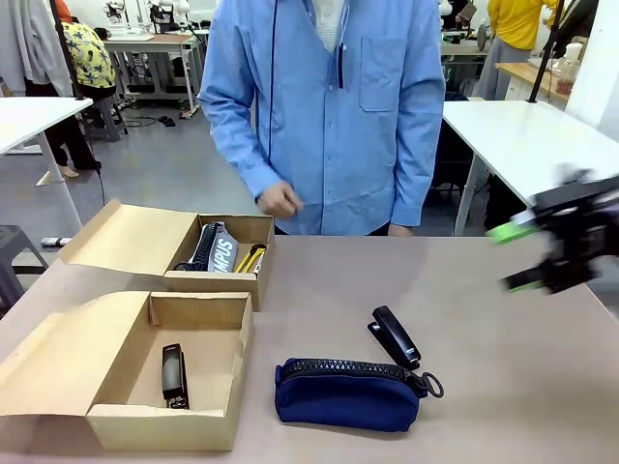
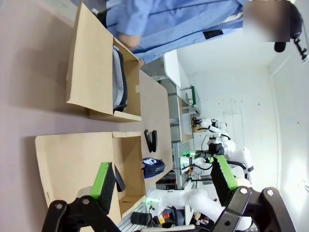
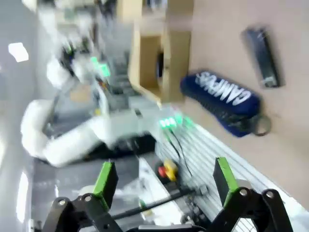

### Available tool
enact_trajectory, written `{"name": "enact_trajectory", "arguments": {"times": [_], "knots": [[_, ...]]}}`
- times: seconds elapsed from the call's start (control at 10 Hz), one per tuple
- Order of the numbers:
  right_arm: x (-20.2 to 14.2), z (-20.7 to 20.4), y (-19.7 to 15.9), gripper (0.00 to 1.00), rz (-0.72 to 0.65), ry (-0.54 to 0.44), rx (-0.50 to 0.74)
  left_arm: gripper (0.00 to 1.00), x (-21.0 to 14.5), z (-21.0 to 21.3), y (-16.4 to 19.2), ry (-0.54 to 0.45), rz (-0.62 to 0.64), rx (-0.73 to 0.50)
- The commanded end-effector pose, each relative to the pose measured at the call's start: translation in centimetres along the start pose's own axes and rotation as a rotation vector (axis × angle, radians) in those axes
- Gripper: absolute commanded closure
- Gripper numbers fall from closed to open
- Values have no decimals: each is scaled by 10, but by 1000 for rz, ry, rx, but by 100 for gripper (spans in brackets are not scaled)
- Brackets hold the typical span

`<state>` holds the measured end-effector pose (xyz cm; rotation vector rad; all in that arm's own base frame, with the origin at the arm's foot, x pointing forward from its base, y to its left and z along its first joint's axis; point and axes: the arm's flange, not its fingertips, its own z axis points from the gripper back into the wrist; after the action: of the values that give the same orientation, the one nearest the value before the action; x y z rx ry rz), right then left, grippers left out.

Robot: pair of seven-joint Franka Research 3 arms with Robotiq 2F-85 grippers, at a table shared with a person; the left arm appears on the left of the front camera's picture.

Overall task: Place items inside the box.
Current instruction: Pick up a Pencil pouch or Stapler and place it inside the Mailer Box closest to the robot.

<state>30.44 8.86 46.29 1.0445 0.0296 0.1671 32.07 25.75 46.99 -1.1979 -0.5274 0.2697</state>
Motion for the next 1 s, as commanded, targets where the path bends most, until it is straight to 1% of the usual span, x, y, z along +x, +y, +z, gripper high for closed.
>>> {"name": "enact_trajectory", "arguments": {"times": [0.0, 0.1, 0.2, 0.3, 0.4, 0.5, 0.6, 0.7, 0.8, 0.9], "knots": [[-5, -52, 9, 0, 459, 554, -273, 0, -1, 1, -2, -4, -21, -18], [-25, -47, 10, 0, 551, 711, -364, 0, -1, 1, -2, -4, -21, -18], [-19, -8, 10, 0, 503, 534, -316, 0, -1, 1, -2, -4, -21, -18], [-24, -76, 24, 0, 132, 294, -129, 0, -1, 1, -2, -4, -21, -18], [-33, -70, 20, 0, 217, 413, -217, 0, -1, 1, -2, -4, -21, -18], [-33, -89, 29, 0, 409, 484, -263, 0, -1, 1, -2, -4, -21, -18], [-25, -102, 36, 0, 487, 440, -360, 0, -1, 1, -2, -4, -21, -18], [-17, -123, 46, 0, 642, 370, -447, 0, -1, 1, -2, -4, -21, -18], [-10, -142, 54, 0, 805, 277, -485, 0, -1, 1, -2, -4, -21, -18], [-9, -159, 58, 0, 924, 213, -571, 0, -1, 1, -2, -4, -21, -18]]}}
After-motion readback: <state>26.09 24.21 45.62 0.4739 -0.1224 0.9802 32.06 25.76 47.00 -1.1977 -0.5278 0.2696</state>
